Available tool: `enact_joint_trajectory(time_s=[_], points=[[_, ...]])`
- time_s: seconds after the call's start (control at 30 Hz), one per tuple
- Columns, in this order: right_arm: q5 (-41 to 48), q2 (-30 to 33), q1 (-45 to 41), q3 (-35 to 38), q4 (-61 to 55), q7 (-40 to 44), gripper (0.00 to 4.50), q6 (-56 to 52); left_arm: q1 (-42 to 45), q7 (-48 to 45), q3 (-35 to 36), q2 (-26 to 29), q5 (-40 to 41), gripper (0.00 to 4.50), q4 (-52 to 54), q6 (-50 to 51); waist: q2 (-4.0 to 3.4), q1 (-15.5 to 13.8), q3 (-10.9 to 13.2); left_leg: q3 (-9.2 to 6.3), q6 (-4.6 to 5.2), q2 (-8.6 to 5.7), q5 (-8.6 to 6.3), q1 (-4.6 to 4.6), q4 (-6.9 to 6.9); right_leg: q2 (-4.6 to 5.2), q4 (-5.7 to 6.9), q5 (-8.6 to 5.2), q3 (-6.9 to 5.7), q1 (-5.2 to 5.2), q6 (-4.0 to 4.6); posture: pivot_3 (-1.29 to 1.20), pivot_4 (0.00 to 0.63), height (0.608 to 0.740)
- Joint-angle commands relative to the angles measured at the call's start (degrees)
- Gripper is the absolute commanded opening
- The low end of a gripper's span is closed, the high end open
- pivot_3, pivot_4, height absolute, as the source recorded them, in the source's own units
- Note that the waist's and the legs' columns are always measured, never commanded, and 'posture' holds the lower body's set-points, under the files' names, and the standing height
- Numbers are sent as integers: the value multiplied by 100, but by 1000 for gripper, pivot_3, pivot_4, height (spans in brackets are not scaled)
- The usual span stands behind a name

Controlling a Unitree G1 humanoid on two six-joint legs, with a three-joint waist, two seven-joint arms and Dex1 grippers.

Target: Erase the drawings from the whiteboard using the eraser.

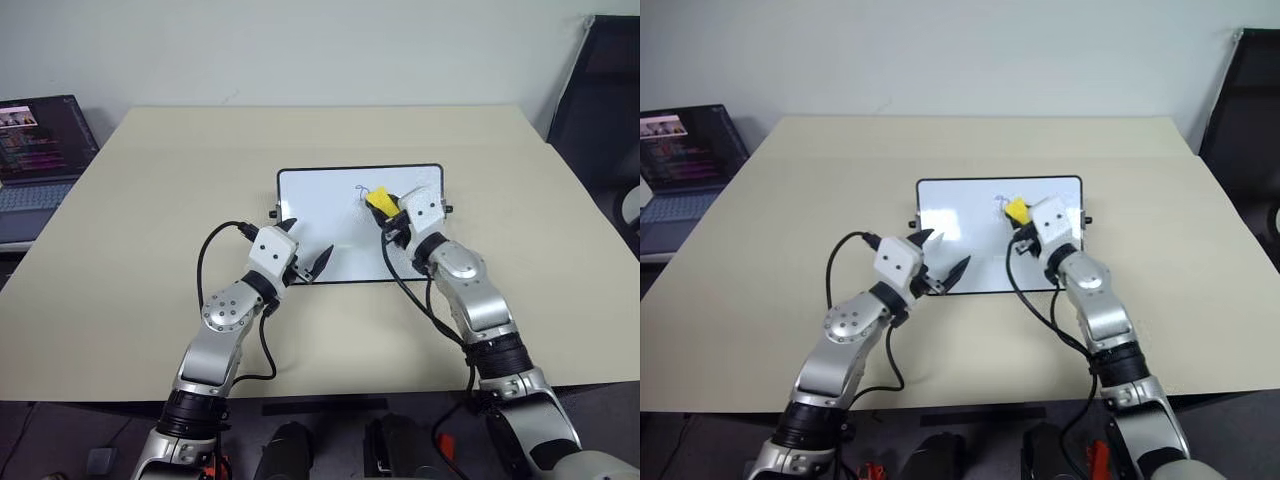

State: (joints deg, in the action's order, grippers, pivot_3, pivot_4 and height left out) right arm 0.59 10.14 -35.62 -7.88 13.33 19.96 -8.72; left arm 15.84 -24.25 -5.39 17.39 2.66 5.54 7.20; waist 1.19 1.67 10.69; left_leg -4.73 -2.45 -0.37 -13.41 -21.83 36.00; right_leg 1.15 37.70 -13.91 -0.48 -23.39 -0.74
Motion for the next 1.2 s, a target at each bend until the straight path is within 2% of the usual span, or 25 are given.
enact_joint_trajectory(time_s=[0.03, 0.33, 0.5, 0.97, 1.2], points=[[-85, -111, -461, 11, 398, -15, 1244, 413, 83, 43, 16, -47, -23, 4500, 81, -130, 0, 0, 0, 1, 0, 0, 0, 3, 0, 0, 3, 0, 1, 0, 0, 0, 150, 740], [-257, -200, -1053, 43, 1343, -93, 1244, 879, 63, 28, 33, -25, -29, 4500, 104, -125, -1, -1, 0, 2, 0, 3, 0, 1, -1, 0, 3, 0, 4, -1, 1, 0, 150, 740], [-306, -181, -1058, 6, 1489, -53, 1244, 757, 65, 47, 20, -41, -41, 4500, 127, -121, -1, -2, 0, 1, 0, 3, 0, 4, 1, 0, 9, 1, 2, -1, 2, 0, 150, 740], [-422, 237, 421, -34, -196, 224, 1244, -209, 32, 67, 55, -38, -54, 4500, 144, -105, -1, -8, 0, 0, 1, 3, 1, 12, 9, 2, 17, 2, 4, 7, -1, 0, 150, 740], [-385, 217, 171, 63, -182, 127, 1244, -126, 66, 28, 32, -50, -40, 4500, 90, -125, -1, -7, 0, -1, 3, 0, 3, 18, 9, -4, 18, 4, -1, 10, 3, 0, 150, 740]])
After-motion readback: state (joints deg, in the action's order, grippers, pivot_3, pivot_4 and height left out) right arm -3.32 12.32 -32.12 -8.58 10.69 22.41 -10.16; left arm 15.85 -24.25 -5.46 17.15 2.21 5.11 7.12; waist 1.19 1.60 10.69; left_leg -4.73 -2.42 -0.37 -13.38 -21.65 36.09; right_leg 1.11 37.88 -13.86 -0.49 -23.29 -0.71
